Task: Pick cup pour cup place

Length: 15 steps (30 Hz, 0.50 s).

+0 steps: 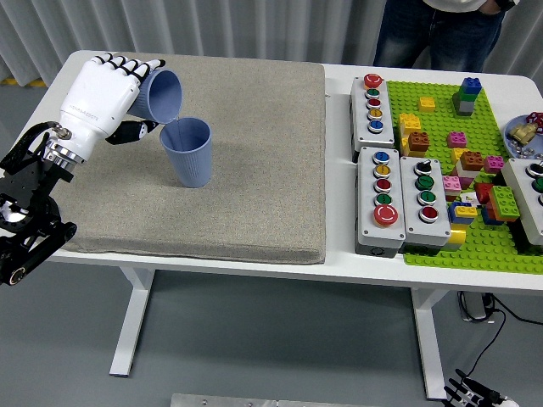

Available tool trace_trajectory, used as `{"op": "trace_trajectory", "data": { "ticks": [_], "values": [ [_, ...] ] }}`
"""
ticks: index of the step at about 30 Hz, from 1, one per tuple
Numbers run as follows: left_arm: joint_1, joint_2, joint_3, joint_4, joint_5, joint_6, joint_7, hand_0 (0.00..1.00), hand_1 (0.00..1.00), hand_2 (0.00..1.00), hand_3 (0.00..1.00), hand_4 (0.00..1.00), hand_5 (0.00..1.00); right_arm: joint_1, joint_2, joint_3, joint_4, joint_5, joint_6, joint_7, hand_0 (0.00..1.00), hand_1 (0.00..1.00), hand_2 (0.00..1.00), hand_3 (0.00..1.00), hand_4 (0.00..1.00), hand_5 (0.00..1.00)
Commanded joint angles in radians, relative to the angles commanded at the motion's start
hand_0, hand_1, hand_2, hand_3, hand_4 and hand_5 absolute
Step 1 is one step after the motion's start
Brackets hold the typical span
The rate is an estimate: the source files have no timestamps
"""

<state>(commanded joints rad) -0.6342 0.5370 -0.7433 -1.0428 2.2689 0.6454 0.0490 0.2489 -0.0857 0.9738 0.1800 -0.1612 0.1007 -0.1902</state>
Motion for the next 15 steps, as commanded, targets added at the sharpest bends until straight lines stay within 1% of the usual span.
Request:
{"op": "trace_trajectory", "data": {
  "ticks": [8, 15],
  "values": [
    [0.002, -0.004, -0.005, 0.001, 0.000, 0.000, 0.001, 0.468, 0.515, 0.608, 0.580, 0.241, 0.002, 0.002, 0.000, -0.003, 0.000, 0.004, -0.002, 0.003, 0.765, 0.693, 0.725, 0.618, 0.231, 0.156],
    [-0.001, -0.003, -0.005, 0.003, 0.000, 0.000, -0.016, 0.469, 0.515, 0.606, 0.580, 0.240, 0.002, 0.002, -0.001, 0.000, 0.000, 0.001, -0.004, 0.005, 0.765, 0.693, 0.725, 0.618, 0.231, 0.157]
  ]
}}
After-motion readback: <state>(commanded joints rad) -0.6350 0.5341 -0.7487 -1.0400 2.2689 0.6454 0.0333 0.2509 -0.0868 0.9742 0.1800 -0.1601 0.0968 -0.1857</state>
